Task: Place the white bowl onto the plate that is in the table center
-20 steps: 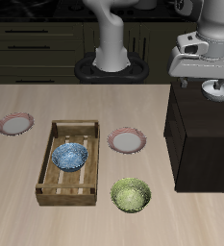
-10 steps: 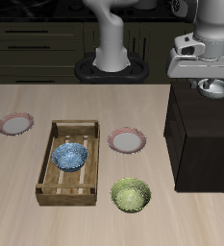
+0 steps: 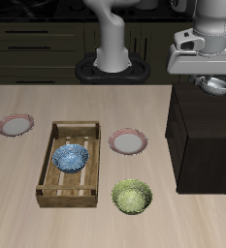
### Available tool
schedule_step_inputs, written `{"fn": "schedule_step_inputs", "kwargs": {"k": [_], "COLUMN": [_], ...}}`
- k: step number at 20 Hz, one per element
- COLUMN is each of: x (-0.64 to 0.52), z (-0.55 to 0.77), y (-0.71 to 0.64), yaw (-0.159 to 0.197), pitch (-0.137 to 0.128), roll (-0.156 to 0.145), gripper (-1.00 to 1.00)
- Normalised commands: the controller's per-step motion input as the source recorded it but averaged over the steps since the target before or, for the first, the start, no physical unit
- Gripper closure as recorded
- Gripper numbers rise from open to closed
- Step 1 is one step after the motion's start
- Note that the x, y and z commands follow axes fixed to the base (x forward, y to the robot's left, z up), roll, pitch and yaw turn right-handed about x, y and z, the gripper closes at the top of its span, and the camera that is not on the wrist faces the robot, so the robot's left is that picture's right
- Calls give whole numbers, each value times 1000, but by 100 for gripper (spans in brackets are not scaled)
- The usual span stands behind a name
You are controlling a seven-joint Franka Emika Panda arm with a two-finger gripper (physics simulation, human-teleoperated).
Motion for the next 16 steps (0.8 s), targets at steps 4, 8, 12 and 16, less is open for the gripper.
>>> {"fn": "schedule_step_inputs", "kwargs": {"k": [4,8,12,16], "x": [-139,-214,-487,-237], "z": [99,73,137,86], "y": [-133,-179,-439,-396], "yaw": [-2,19,14,8], "pitch": [-22,-30,-50,-36], "roll": [23,24,56,5], "gripper": [100,100,100,100]}}
